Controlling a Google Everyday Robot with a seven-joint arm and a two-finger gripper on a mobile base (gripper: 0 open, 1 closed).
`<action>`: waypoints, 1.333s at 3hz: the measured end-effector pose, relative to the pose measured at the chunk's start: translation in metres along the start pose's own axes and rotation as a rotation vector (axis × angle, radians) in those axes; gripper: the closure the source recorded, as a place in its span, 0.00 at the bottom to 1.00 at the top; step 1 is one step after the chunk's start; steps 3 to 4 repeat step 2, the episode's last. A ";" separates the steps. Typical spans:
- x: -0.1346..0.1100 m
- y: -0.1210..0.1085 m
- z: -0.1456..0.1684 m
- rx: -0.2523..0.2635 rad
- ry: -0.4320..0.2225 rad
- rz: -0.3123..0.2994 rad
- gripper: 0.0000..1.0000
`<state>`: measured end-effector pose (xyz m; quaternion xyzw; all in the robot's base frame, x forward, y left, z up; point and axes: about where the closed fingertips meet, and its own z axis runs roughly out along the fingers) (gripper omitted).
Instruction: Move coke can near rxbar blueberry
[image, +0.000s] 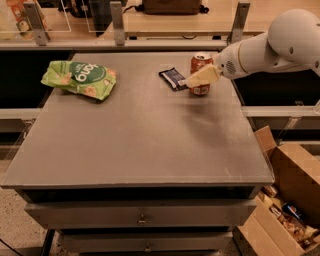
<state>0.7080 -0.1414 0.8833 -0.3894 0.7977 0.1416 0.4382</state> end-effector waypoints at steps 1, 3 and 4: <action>-0.004 0.000 -0.006 -0.009 -0.014 -0.009 0.00; -0.012 -0.003 -0.023 -0.002 -0.056 -0.005 0.00; -0.012 -0.003 -0.023 -0.002 -0.056 -0.005 0.00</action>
Offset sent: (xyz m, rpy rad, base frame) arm -0.0164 -0.0295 0.0500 0.0860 -0.0811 -0.0069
